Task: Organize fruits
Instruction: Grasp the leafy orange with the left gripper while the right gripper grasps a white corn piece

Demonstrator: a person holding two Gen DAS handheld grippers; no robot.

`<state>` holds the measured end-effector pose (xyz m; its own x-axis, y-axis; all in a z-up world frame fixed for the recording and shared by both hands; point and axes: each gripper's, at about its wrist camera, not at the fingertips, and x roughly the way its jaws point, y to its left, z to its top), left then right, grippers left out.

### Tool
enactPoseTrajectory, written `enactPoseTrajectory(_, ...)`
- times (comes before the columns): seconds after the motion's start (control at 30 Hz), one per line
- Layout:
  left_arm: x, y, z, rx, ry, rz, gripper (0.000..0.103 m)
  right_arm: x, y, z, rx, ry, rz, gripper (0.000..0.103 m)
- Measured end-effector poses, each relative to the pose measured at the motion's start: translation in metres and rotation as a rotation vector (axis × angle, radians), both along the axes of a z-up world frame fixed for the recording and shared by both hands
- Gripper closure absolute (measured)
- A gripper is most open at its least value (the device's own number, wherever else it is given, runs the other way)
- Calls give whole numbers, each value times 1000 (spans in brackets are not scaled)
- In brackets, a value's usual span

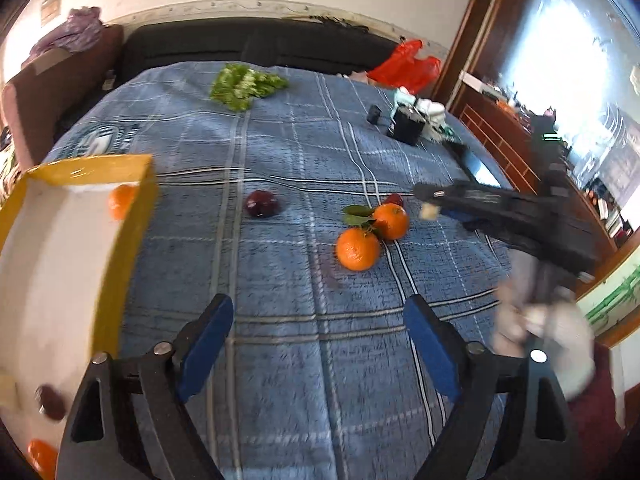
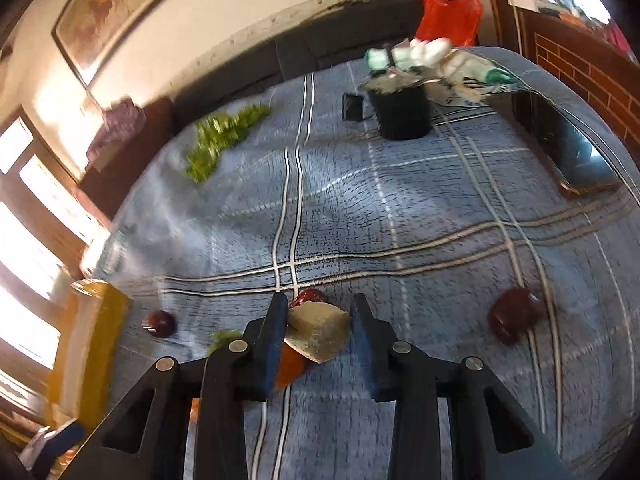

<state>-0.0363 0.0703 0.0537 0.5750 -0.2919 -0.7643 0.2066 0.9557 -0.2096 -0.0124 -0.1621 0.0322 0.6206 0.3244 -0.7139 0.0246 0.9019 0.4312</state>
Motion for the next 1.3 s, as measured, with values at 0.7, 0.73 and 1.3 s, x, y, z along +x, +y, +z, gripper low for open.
enactPoseTrajectory(0.7, 65, -57, -43, 57, 34, -59, 68, -18, -11, 3, 117, -39, 49, 68)
enactPoseTrajectory(0.73, 63, -54, -40, 50, 33, -50, 68, -18, -11, 3, 115, -39, 50, 68)
enactPoseTrajectory(1.3, -47, 152, 67, 79, -124, 255, 67, -50, 60, 43, 171, -109, 229, 67)
